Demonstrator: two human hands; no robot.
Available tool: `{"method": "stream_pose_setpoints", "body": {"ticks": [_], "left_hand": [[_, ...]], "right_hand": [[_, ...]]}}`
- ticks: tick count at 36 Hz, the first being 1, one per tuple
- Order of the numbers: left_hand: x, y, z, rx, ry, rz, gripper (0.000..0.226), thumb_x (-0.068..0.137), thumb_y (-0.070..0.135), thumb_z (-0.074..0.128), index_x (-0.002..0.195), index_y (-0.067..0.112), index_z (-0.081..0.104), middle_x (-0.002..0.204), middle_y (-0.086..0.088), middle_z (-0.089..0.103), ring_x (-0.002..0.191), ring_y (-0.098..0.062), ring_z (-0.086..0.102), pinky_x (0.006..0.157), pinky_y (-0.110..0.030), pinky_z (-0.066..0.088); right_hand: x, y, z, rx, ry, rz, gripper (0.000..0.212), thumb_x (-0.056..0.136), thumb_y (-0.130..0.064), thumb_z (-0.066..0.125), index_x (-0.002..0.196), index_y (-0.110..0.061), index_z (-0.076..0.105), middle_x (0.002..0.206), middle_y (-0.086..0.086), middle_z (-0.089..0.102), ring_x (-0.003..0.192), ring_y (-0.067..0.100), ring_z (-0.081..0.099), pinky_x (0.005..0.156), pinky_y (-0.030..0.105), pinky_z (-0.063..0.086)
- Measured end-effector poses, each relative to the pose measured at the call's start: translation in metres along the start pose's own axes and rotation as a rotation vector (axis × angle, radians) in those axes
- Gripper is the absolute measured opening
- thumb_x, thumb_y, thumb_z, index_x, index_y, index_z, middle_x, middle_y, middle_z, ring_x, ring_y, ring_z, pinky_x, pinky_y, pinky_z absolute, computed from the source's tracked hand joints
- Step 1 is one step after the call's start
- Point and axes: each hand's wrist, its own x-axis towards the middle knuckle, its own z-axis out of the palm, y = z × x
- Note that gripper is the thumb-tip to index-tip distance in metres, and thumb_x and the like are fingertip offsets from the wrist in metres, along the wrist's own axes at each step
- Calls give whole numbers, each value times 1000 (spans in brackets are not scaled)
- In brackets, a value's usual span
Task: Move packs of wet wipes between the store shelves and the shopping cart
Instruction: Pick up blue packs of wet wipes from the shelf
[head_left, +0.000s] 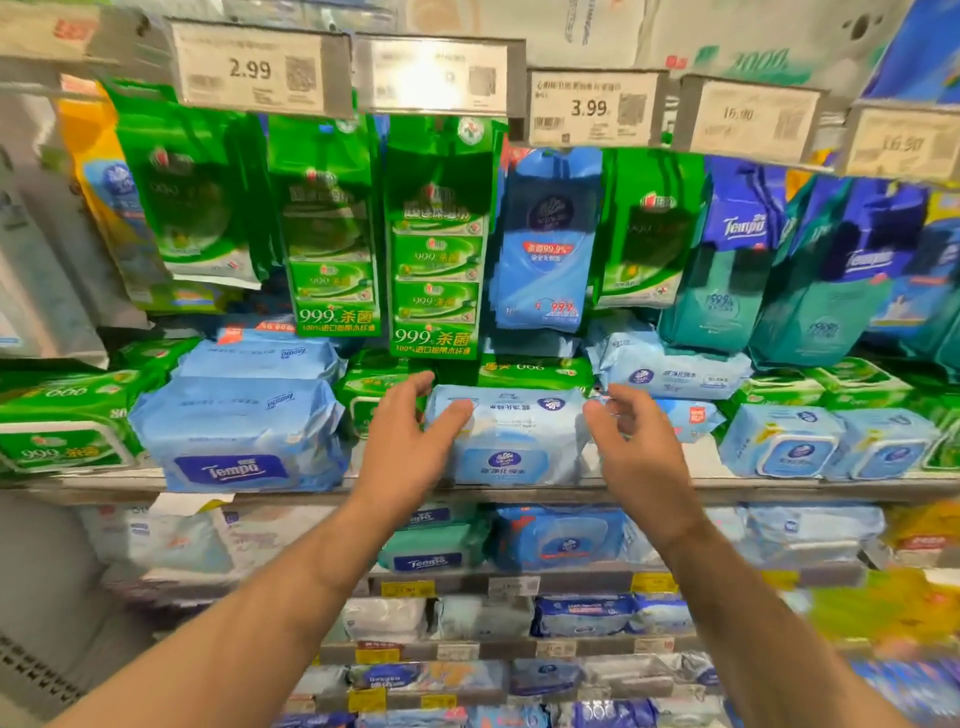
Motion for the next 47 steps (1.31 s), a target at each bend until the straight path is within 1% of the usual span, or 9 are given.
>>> {"method": "stream_pose_setpoints", "body": {"ticks": [4,7,14,17,22,28,37,42,47], "left_hand": [[4,-2,25,-12,68,-99,80,84,63,60,153,29,41,153,-8,41,146,-23,27,112,-37,25],[4,-13,36,-142,84,-153,82,81,67,64,153,38,39,142,-5,41,134,-15,34,110,-33,28],[22,-43,48,-265,91,-219,68,69,78,64,126,41,65,124,-3,69,126,-31,57,105,-58,46],[24,-39,51,-293,103,-237,47,73,70,60,111,44,70,117,-6,69,123,-32,57,105,-59,45],[20,-26,56,-455,62,-225,41,75,61,62,106,36,74,110,0,76,111,-26,68,103,-54,49],[14,-12,57,-676,-18,-240,48,81,39,63,118,10,66,111,-13,76,104,-35,72,91,-48,54],[23,-26,46,-592,-35,-221,53,67,51,75,115,29,68,126,-8,65,110,-21,69,84,-33,54],[19,-17,61,-684,-31,-289,83,64,53,75,139,30,47,123,-8,71,107,-29,71,91,-51,57],[14,-9,66,-769,-18,-315,73,76,44,70,143,29,44,120,-11,73,103,-31,74,77,-40,55]], "right_hand": [[16,10,9,158,-29,70,47,98,-36,60,140,-16,53,132,0,61,115,10,58,88,11,42],[26,16,18,212,-71,85,65,93,-44,60,147,-12,46,133,0,57,114,9,55,75,-1,38],[34,21,34,358,-24,125,61,77,-52,53,126,-16,60,119,-3,58,106,0,51,91,22,36],[37,22,43,362,-35,156,99,67,-68,49,153,-17,39,145,-5,42,130,7,39,104,26,30],[35,20,52,330,-25,162,106,64,-73,46,157,-25,28,142,-22,24,146,7,25,122,41,24],[29,21,59,413,-91,201,104,63,-76,54,156,-46,16,163,-21,15,151,10,20,122,50,27],[35,31,49,513,-150,207,75,76,-66,67,141,-54,31,158,-15,34,141,9,39,119,44,34],[33,29,56,479,-145,246,88,72,-71,64,150,-56,24,160,-16,25,143,13,35,113,47,39],[31,27,55,530,-106,267,93,59,-72,61,146,-60,30,157,-12,35,138,16,44,110,51,44]]}}
